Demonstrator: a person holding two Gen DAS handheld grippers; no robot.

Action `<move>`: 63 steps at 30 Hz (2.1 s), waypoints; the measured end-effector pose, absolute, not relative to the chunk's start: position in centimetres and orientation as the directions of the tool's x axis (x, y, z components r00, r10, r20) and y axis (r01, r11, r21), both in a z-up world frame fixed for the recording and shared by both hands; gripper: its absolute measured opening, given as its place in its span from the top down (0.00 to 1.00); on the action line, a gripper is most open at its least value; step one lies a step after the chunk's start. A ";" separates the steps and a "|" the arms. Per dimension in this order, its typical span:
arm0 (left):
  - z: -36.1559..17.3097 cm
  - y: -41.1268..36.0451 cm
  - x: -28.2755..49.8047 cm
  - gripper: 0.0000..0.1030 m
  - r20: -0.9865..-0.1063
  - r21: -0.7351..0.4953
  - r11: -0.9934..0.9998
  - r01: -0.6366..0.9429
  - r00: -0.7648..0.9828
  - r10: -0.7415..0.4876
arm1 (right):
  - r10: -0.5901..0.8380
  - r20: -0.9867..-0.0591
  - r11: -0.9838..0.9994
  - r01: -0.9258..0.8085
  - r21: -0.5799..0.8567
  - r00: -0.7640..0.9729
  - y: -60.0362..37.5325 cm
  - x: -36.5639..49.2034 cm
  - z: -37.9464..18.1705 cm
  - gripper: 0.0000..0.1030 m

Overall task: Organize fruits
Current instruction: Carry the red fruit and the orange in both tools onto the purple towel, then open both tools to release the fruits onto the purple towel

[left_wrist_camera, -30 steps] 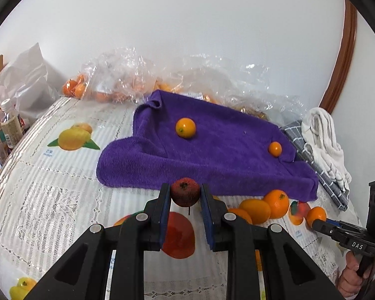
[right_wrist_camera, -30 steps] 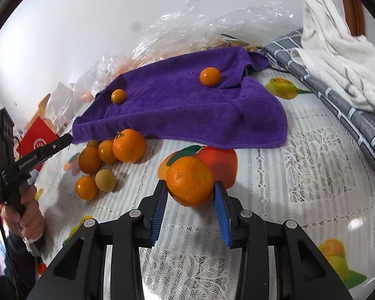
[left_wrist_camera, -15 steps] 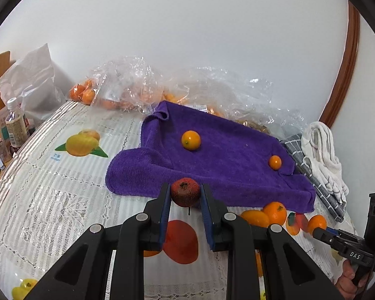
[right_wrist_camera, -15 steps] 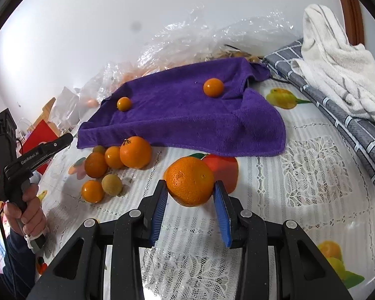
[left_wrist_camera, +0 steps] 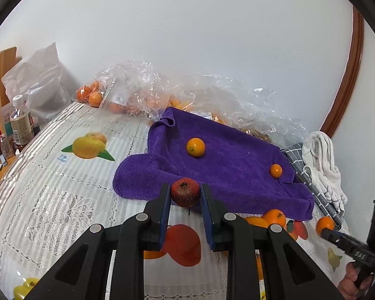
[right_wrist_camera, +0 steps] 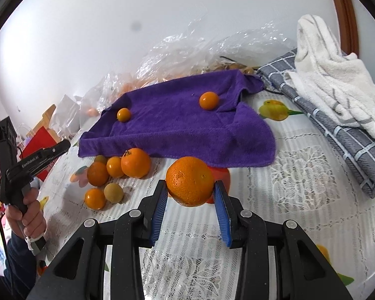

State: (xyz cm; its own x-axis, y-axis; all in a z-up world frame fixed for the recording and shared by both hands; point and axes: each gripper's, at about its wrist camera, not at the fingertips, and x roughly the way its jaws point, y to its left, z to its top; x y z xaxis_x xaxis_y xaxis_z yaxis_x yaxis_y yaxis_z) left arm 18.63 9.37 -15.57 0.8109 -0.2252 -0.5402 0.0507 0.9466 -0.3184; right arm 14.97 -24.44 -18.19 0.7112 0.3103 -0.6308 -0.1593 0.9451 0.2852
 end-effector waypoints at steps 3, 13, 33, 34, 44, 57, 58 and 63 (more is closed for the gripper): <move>-15.6 9.5 18.7 0.78 -0.541 -0.325 0.944 0.049 0.810 -0.228 | 0.296 -0.625 0.950 -0.156 0.269 0.723 -24.4 14.7 -17.2 0.63; -14.0 10.9 17.4 0.78 -0.473 -0.322 0.947 0.009 0.865 -0.169 | 0.288 -0.589 0.954 -0.176 0.241 0.755 -24.4 15.6 -13.3 0.63; -9.6 9.3 26.2 0.78 -0.526 -0.308 0.951 0.038 0.826 -0.203 | 0.292 -0.551 0.947 -0.155 0.282 0.782 -23.4 25.9 -11.9 0.63; -10.2 8.9 27.0 0.78 -0.538 -0.307 0.951 0.037 0.817 -0.206 | 0.287 -0.556 0.949 -0.152 0.277 0.780 -23.3 26.3 -12.1 0.63; -16.5 8.1 30.6 0.78 -0.644 -0.320 0.947 -0.010 0.736 -0.210 | 0.217 -0.682 0.973 -0.100 0.207 0.699 -21.7 29.4 -16.9 0.63; -18.0 4.5 31.3 0.78 -0.712 -0.136 0.990 0.039 0.690 -0.125 | 0.107 -0.743 0.993 -0.106 0.049 0.660 -20.0 29.7 -19.5 0.63; -18.1 4.5 31.3 0.78 -0.716 -0.132 0.991 0.038 0.687 -0.122 | 0.115 -0.741 0.993 -0.107 0.059 0.662 -20.1 29.7 -19.6 0.63; -18.4 4.4 31.5 0.78 -0.723 -0.124 0.992 0.039 0.681 -0.117 | 0.129 -0.719 0.992 -0.097 0.086 0.683 -20.5 29.4 -19.1 0.52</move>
